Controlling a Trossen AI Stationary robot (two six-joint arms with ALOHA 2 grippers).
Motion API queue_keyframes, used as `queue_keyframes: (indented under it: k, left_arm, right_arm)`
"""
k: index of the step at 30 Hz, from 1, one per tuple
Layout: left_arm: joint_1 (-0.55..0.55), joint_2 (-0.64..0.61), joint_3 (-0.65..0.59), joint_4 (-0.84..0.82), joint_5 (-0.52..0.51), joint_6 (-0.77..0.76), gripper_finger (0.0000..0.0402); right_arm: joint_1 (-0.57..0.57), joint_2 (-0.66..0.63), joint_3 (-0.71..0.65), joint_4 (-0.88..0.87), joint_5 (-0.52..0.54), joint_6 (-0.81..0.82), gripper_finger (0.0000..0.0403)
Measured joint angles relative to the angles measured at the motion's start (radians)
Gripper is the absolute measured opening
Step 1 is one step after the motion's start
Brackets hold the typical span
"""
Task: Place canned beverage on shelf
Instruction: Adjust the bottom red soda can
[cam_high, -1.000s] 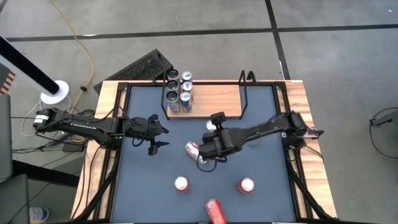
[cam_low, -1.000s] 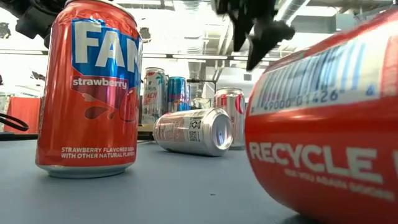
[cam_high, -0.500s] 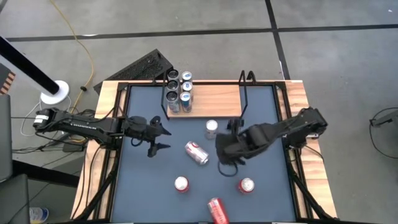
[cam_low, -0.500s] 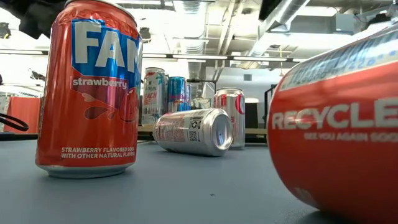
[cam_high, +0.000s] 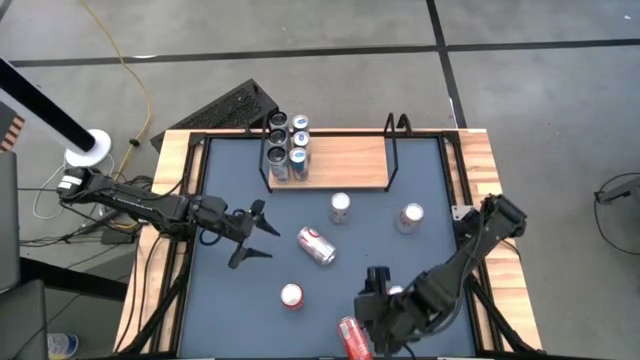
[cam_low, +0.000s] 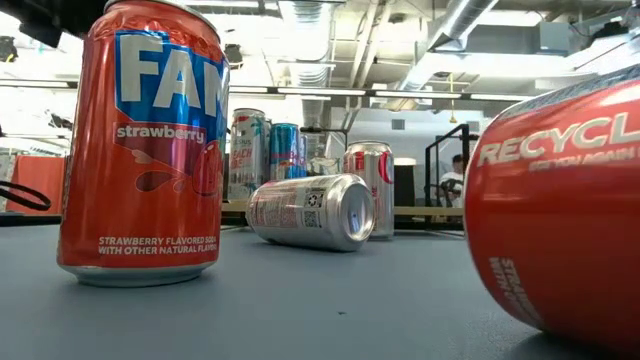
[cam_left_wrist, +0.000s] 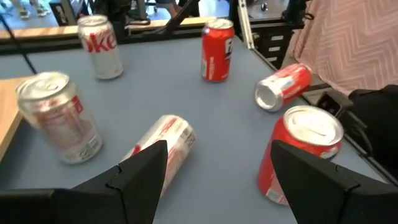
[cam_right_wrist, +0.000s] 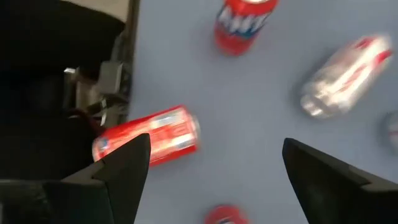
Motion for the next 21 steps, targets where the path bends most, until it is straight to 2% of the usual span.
queue_keyframes:
  k: [5,12,15,21]
  left_arm:
    - [-0.081,0.000,0.023,0.003,-0.100,-0.008,0.0275]
    - [-0.128,0.000,0.024,-0.011,-0.202,-0.009,0.0275]
    - [-0.141,0.000,0.024,-0.012,-0.244,-0.016,0.0275]
    - [-0.163,0.000,0.024,-0.019,-0.266,-0.020,0.0275]
  right_arm:
    - [0.028,0.074,0.000,0.025,-0.113,0.070,0.0344]
    - [0.083,0.157,0.000,0.163,-0.107,0.116,0.0344]
    - [0.104,0.183,0.000,0.168,-0.105,0.122,0.0344]
    - [0.124,0.207,-0.001,0.120,-0.098,0.161,0.0344]
